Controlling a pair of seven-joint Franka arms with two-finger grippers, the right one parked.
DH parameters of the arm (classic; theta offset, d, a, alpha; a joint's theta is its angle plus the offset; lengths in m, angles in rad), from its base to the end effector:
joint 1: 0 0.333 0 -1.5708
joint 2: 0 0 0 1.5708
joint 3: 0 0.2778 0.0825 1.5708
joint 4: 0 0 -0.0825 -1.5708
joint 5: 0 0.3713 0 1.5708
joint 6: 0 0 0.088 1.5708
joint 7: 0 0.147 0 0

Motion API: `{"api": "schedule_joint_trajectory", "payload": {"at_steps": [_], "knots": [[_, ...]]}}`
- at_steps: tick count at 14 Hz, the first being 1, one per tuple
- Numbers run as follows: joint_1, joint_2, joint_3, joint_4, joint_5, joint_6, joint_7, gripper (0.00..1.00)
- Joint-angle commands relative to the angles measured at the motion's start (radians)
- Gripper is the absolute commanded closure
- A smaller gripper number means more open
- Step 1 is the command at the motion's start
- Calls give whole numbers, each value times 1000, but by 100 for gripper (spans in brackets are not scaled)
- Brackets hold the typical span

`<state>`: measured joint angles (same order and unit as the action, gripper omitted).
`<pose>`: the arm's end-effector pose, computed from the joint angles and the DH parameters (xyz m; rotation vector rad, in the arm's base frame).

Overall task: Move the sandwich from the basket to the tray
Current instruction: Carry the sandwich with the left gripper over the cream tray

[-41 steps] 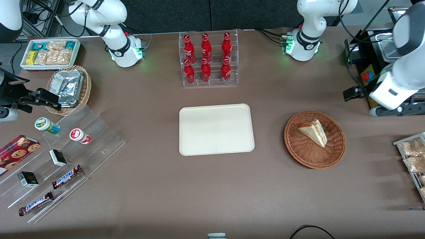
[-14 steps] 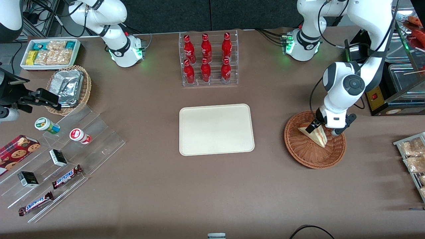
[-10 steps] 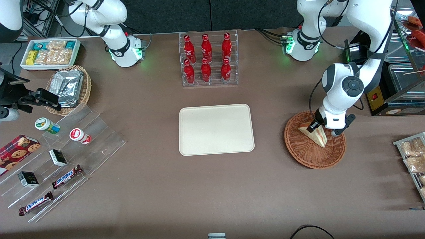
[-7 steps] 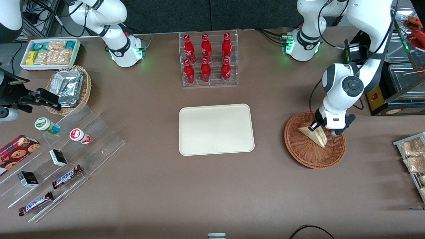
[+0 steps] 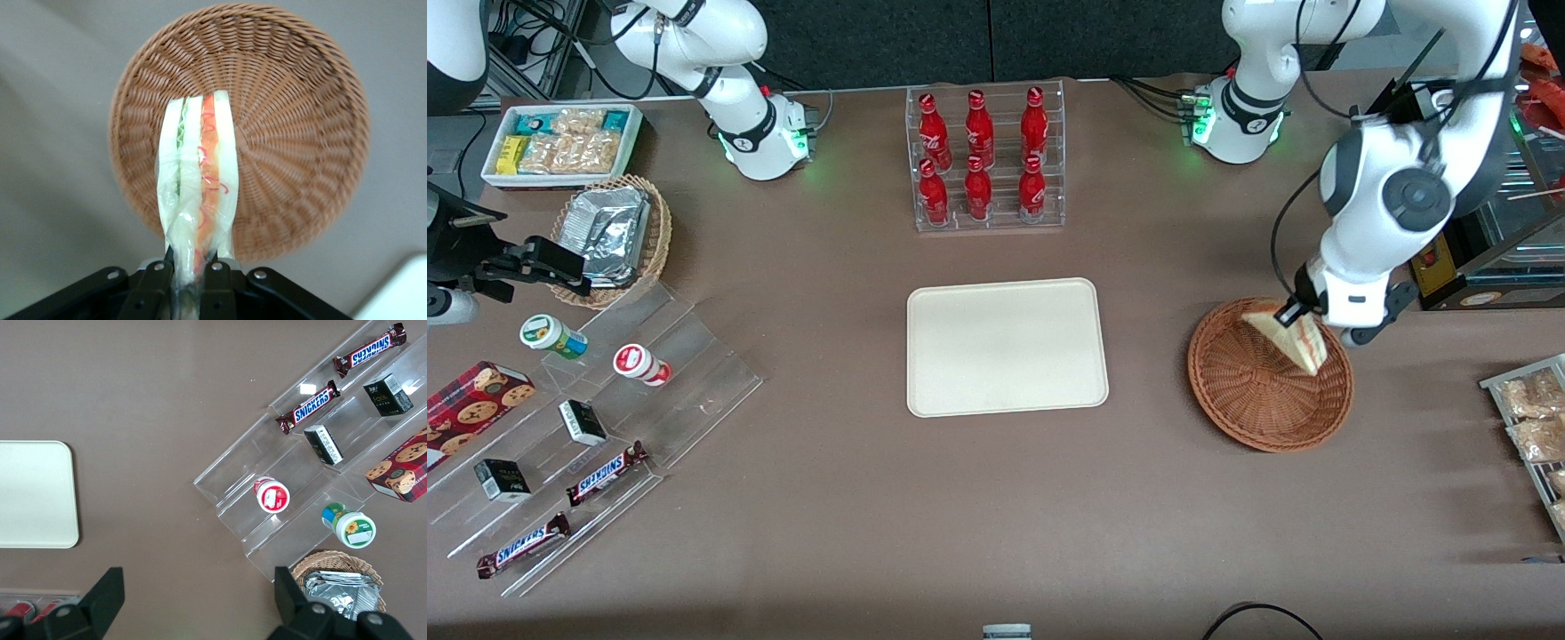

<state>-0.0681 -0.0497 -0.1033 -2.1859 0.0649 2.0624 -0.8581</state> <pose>0.4969 -0.0802 0.3323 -2.8896 -0.9805 0.0525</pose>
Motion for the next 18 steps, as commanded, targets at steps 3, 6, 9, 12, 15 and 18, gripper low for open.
{"api": "schedule_joint_trajectory", "payload": {"at_steps": [3, 6, 9, 12, 15, 18], "knots": [[-30, 82, -172, 250, 16, -250, 14, 99], [-94, 149, -233, 325, 10, -309, 8, 99], [-203, 252, -236, 420, 4, -306, 2, 99], [-286, 373, -236, 523, -2, -301, -1, 100], [-376, 470, -236, 603, -8, -291, -57, 100], [-407, 519, -236, 600, -8, -173, -65, 100]]}}
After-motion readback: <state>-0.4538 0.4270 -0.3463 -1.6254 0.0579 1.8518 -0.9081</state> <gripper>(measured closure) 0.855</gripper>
